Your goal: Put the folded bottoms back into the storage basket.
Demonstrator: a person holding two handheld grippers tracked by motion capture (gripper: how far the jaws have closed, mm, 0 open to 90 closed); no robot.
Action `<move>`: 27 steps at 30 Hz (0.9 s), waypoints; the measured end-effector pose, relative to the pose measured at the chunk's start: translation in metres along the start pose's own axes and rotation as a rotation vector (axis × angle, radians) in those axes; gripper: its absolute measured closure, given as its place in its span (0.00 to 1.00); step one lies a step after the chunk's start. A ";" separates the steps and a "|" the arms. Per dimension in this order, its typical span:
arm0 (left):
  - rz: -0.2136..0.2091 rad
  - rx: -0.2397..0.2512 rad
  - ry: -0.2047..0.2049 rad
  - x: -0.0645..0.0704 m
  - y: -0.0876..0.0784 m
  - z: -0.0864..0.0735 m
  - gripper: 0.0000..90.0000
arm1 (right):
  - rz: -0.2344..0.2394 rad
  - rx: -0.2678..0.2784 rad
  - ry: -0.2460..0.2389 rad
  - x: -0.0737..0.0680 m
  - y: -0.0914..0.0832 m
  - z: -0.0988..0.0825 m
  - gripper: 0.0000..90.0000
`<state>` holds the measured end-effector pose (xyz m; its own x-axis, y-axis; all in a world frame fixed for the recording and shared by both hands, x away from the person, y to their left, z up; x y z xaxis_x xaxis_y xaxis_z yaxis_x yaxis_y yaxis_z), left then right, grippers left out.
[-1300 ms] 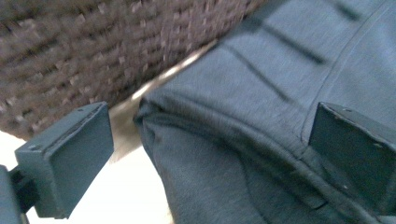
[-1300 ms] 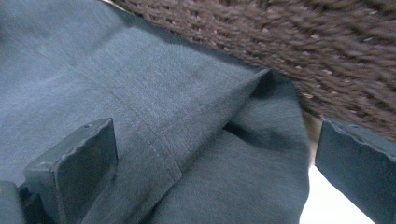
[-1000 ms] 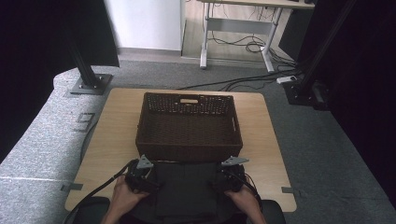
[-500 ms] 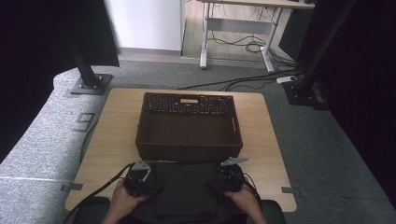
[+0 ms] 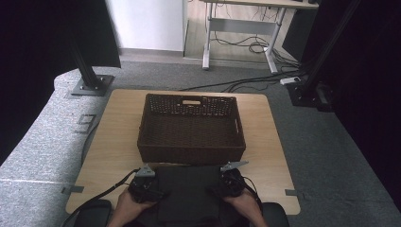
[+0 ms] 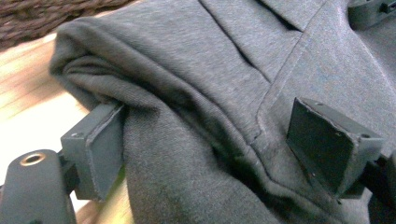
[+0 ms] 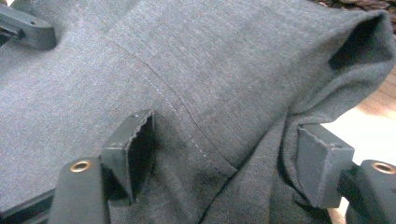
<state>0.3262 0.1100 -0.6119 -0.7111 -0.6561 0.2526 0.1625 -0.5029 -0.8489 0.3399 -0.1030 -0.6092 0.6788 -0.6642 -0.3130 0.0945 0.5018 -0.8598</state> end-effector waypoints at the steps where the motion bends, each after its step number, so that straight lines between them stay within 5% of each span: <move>1: -0.002 -0.003 0.003 0.001 0.001 0.001 0.16 | 0.005 -0.001 0.001 -0.001 0.000 0.000 0.33; 8: -0.013 -0.003 0.015 0.005 0.005 0.008 0.21 | 0.089 0.026 0.028 0.000 0.001 0.005 0.42; 14: -0.005 -0.008 0.020 0.004 0.006 0.009 0.20 | 0.091 0.024 0.032 -0.001 0.002 0.006 0.41; 19: -0.003 -0.017 0.020 0.003 0.005 0.008 0.24 | 0.053 0.005 0.013 -0.004 0.002 0.003 0.38; 27: 0.028 -0.047 0.004 -0.003 0.002 0.006 0.16 | -0.118 -0.008 0.021 0.014 0.001 -0.003 0.02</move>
<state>0.3328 0.1076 -0.6119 -0.7098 -0.6670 0.2265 0.1499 -0.4572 -0.8767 0.3468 -0.1137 -0.6155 0.6482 -0.7298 -0.2175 0.1672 0.4150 -0.8943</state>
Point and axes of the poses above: each handheld gripper's, and its own axes: y roughly forward along the jaws, z roughly out of its top, x roughly to its right, the point moved 10 cm from there along y, roughly forward along the jaws, and after that the axes turned 15 degrees about -x, right-handed, at the moved point
